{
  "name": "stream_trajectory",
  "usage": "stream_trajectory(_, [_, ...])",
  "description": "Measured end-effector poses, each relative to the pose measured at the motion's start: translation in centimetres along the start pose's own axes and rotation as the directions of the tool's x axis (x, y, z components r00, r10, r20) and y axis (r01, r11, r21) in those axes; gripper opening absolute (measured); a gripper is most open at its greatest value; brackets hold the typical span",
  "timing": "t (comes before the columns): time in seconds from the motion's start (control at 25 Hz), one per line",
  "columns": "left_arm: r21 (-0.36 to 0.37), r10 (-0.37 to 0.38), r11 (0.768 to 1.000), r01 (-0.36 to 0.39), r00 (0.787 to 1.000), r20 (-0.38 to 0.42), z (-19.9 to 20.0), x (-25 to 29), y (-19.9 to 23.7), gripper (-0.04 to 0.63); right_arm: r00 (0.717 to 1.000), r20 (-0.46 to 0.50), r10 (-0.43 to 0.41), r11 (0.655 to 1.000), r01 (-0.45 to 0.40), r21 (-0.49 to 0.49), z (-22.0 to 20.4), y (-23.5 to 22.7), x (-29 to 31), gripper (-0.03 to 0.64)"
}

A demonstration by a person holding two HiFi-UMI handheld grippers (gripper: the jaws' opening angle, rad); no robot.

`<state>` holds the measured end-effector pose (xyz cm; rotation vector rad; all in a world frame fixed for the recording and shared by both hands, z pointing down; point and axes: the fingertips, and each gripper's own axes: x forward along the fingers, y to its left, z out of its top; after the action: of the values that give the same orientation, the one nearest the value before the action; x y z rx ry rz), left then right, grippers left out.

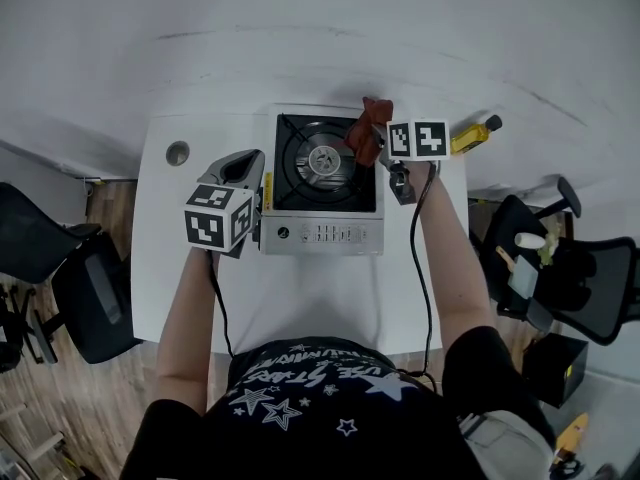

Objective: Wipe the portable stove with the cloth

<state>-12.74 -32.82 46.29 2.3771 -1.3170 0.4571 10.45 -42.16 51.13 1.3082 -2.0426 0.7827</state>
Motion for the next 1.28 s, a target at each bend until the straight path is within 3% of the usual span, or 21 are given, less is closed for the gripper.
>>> stream_trajectory(0.32, [0.01, 0.0, 1.0, 0.0, 1.0, -0.012, -0.2, -0.1, -1.0, 0.006, 0.998, -0.023, -0.06, 0.998, 0.061, 0.033, -2.0, -2.1, -1.0, 0.06])
stream_trajectory(0.64, [0.043, 0.005, 0.999, -0.004, 1.0, -0.014, 0.2, -0.5, -2.3, 0.006, 0.998, -0.001, -0.063, 0.997, 0.063, 0.048, -2.3, -2.5, -2.6, 0.06])
stream_trajectory(1.08, [0.107, 0.025, 0.994, -0.026, 1.0, 0.004, 1.2, -2.8, -2.6, 0.006, 0.991, 0.101, 0.087, 0.996, -0.089, 0.008, 0.7, 4.5, -6.2, 0.06])
stream_trajectory(1.28, [0.089, 0.059, 0.994, -0.06, 0.998, 0.013, 0.7, -4.5, -1.0, 0.006, 0.978, 0.109, 0.177, 0.984, -0.174, -0.032, 1.1, 9.9, -6.1, 0.06])
